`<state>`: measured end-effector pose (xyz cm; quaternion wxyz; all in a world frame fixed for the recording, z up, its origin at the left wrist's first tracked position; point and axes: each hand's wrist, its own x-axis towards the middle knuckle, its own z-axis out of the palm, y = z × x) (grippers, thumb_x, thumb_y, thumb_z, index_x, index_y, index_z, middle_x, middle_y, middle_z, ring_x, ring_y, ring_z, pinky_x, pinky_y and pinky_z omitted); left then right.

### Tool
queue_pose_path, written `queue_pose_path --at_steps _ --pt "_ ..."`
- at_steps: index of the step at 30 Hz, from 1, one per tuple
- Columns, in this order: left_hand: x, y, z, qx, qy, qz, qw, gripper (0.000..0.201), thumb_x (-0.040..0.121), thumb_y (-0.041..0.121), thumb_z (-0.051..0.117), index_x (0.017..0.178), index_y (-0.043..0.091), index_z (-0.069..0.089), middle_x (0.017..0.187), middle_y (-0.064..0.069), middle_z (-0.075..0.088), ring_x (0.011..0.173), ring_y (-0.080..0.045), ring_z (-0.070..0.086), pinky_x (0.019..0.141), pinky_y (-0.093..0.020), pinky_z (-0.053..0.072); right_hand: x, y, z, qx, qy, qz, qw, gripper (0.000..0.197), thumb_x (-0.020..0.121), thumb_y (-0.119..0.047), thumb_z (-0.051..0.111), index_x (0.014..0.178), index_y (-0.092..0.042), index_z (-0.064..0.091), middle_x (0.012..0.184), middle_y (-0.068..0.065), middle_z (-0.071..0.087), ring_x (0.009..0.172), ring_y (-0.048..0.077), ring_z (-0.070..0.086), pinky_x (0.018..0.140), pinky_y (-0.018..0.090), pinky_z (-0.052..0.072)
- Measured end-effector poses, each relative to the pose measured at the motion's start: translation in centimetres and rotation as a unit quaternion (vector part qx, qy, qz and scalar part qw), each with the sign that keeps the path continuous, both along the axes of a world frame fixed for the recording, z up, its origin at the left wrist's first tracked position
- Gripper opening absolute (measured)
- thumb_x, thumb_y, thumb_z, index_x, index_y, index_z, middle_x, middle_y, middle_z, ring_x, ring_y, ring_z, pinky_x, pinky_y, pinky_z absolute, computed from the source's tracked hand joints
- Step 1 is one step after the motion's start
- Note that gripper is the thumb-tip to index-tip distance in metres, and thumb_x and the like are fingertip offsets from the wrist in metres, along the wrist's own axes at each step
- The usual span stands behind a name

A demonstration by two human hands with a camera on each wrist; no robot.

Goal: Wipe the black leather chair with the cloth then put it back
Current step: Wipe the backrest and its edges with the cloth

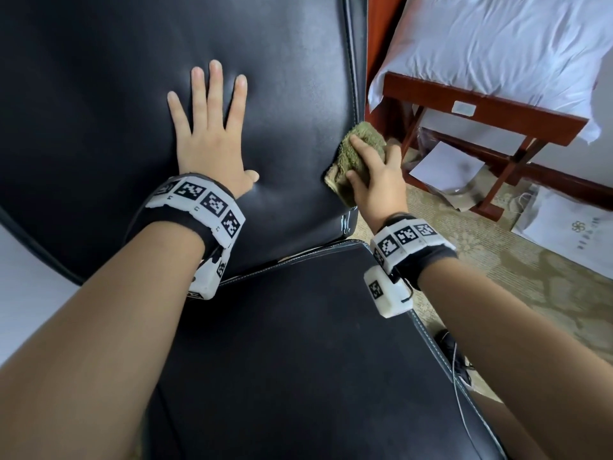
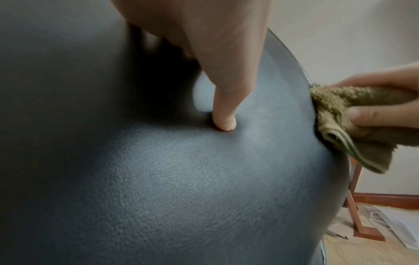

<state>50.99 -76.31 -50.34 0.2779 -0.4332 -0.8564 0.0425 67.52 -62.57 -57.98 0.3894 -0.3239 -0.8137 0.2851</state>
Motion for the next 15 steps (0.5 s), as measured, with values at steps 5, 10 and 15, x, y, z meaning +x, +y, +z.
queue_pose_path --at_steps 5,10,15 --pt "0.0 -0.1 0.1 0.003 0.002 -0.005 1.000 0.125 0.065 0.047 0.078 0.148 0.015 -0.009 0.156 -0.017 -0.009 0.143 -0.036 -0.005 0.112 -0.057 0.000 1.5 -0.5 -1.8 -0.018 -0.048 0.020 0.998 0.046 0.086 -0.011 0.060 0.130 -0.019 0.052 0.116 0.015 0.040 0.108 0.028 0.047 0.094 0.021 0.032" --pt "0.0 0.1 0.1 0.001 0.006 -0.005 1.000 0.125 0.065 0.048 0.078 0.148 0.015 -0.009 0.156 -0.017 -0.009 0.143 -0.036 -0.006 0.112 -0.057 0.001 2.9 -0.2 -0.7 -0.043 -0.002 -0.010 0.999 0.043 0.084 -0.010 0.063 0.126 -0.017 0.056 0.110 0.017 0.046 0.097 0.022 0.049 0.087 0.009 0.030" --pt "-0.4 0.1 -0.2 0.000 0.014 0.008 1.000 0.128 0.064 0.051 0.077 0.147 0.015 -0.012 0.155 -0.016 -0.012 0.143 -0.035 -0.008 0.111 -0.058 0.001 1.6 1.4 2.8 0.006 0.104 -0.011 0.994 0.046 0.082 -0.009 0.064 0.127 -0.016 0.055 0.102 0.006 0.041 0.093 0.010 0.041 0.082 -0.009 0.020"
